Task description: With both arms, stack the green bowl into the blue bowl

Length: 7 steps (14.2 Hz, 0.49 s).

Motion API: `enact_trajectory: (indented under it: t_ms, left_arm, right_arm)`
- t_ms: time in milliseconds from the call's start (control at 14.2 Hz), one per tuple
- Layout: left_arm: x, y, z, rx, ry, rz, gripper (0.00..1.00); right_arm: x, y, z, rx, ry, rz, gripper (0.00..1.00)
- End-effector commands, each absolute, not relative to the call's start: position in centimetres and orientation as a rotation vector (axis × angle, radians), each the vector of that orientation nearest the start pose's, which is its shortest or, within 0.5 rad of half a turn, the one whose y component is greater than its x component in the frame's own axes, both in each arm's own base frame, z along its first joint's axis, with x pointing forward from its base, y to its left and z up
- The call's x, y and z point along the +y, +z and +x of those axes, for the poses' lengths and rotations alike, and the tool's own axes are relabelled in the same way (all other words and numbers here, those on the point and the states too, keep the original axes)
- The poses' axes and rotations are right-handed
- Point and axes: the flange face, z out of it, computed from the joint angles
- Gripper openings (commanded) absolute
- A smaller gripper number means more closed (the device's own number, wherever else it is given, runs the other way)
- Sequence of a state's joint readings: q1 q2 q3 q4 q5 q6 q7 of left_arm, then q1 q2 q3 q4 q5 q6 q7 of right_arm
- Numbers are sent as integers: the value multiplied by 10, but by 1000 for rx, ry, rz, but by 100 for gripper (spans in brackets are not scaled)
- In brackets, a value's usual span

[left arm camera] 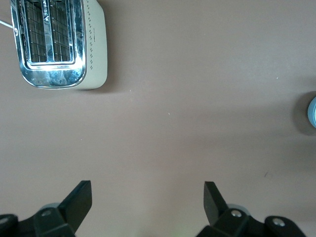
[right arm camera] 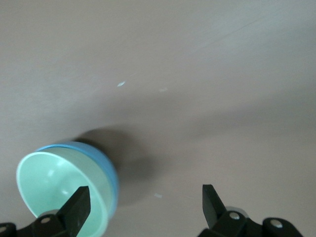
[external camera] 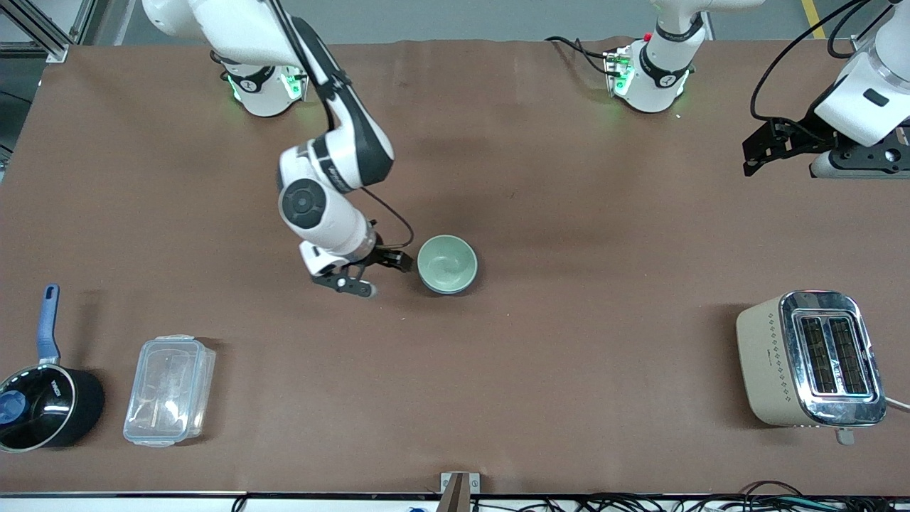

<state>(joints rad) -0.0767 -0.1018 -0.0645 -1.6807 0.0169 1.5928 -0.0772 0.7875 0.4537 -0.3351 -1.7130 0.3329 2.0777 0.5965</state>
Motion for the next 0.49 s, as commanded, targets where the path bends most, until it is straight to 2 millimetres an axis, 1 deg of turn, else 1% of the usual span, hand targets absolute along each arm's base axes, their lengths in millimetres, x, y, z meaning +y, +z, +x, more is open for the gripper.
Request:
enact_trajectory:
  t_ms: [0, 70, 141, 211, 423]
  left_arm:
    - [-74, 630, 515, 129, -34, -3135, 100]
    - [-76, 630, 515, 134, -34, -3135, 100]
    - [-76, 630, 515, 134, -36, -3135, 100]
    - [-76, 630, 515, 134, -36, -3135, 100]
    - [-74, 631, 515, 129, -39, -3135, 100]
  right_arm:
    - [266, 394, 590, 376, 133, -3061, 100]
    - [237, 412, 596, 325, 126, -3061, 100]
    - [198, 431, 602, 306, 125, -3063, 100]
    - [165, 447, 606, 303, 109, -3059, 100]
    - [73, 484, 612, 294, 27, -3044, 100]
